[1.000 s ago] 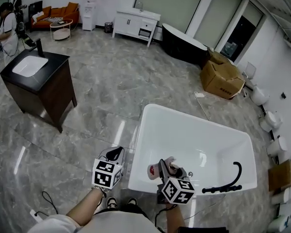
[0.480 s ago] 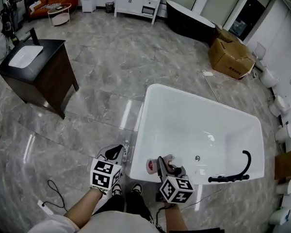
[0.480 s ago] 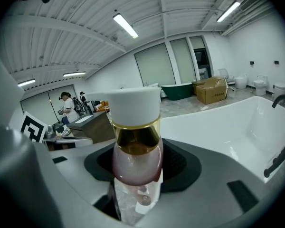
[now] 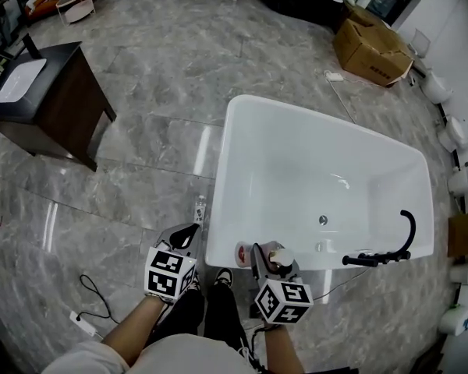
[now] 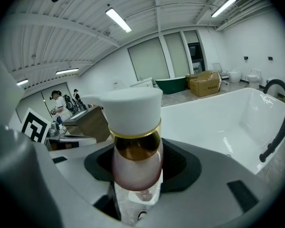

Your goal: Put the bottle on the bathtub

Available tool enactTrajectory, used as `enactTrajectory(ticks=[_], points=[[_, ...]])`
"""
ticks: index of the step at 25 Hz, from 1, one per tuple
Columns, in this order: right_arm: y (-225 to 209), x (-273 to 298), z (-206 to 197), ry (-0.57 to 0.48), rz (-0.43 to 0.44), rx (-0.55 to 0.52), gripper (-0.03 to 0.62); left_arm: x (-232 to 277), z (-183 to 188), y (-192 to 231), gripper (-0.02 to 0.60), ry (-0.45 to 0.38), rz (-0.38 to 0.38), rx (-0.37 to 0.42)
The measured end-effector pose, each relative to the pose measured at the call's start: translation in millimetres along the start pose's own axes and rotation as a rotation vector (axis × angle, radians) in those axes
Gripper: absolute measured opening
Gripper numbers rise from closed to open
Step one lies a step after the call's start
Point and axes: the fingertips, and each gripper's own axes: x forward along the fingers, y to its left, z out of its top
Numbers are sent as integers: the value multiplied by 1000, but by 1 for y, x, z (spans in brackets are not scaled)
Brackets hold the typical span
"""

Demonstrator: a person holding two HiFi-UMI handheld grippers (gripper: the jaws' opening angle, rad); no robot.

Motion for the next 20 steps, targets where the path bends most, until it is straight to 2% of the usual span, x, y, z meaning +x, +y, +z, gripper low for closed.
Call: enactTrajectory(ticks=[20], points=[[-73, -31, -61, 35, -167, 120, 236, 45, -64, -48, 17, 161, -122, 68]])
